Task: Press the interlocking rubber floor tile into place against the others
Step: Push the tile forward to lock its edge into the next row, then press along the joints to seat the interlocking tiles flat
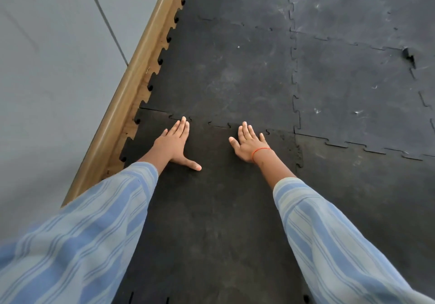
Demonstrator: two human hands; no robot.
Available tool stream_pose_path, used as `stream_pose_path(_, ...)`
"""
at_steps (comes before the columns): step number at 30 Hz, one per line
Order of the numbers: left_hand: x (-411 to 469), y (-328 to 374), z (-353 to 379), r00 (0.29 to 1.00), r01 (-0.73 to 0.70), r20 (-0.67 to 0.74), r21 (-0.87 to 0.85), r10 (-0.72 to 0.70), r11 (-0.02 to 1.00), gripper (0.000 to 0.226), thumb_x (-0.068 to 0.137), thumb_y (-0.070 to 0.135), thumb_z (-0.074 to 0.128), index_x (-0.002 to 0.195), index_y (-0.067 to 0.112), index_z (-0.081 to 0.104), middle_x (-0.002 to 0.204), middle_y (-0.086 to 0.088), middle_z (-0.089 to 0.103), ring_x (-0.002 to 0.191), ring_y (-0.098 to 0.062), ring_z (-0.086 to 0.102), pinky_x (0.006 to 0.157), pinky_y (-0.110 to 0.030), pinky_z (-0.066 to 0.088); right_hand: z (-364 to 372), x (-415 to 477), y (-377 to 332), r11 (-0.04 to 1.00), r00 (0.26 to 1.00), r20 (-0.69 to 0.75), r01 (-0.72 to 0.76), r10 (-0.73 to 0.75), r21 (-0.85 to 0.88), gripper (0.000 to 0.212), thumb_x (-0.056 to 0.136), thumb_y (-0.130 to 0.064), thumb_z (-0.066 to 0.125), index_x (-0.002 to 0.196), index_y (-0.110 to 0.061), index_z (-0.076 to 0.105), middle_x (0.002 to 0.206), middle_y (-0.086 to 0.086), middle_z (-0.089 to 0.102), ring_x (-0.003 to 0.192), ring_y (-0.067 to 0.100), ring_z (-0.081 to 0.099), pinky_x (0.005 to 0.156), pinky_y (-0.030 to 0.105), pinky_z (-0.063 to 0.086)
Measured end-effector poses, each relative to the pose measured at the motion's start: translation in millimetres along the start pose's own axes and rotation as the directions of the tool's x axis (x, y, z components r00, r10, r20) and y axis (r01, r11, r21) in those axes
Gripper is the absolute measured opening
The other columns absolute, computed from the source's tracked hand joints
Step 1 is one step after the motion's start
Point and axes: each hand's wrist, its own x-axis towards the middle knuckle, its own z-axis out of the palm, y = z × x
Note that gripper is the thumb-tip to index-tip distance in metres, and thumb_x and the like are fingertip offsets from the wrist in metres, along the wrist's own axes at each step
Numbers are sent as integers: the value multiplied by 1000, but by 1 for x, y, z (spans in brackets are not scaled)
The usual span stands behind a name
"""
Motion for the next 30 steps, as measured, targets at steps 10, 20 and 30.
stream_pose_path(10,8,-11,-10,1000,-3,13,15,2,1000,154,52,85,66,149,14,-30,154,-4,-39,146,-22,-26,120,-47,-2,-24,17,-12,990,990,81,-104,112,-93,84,92,-67,10,152,-12,-8,159,0,-21,148,15,-13,121,47,-5)
stream_pose_path(20,-1,-17,2,975,221,23,-125,-220,967,159,48,85,68,148,14,-32,151,-20,-40,142,-37,-30,117,-53,-7,53,-62,54,930,918,-164,-341,361,140,91,89,-70,16,151,-10,-12,160,3,-20,148,16,-15,121,45,-6)
stream_pose_path(30,-14,11,-2,990,137,15,34,-138,990,124,77,73,59,154,15,-19,159,-16,-24,150,-32,-11,119,-52,9,34,-56,72,952,954,-29,-294,297,81,87,92,-67,18,150,-12,-15,158,3,-25,147,17,-18,121,43,-5)
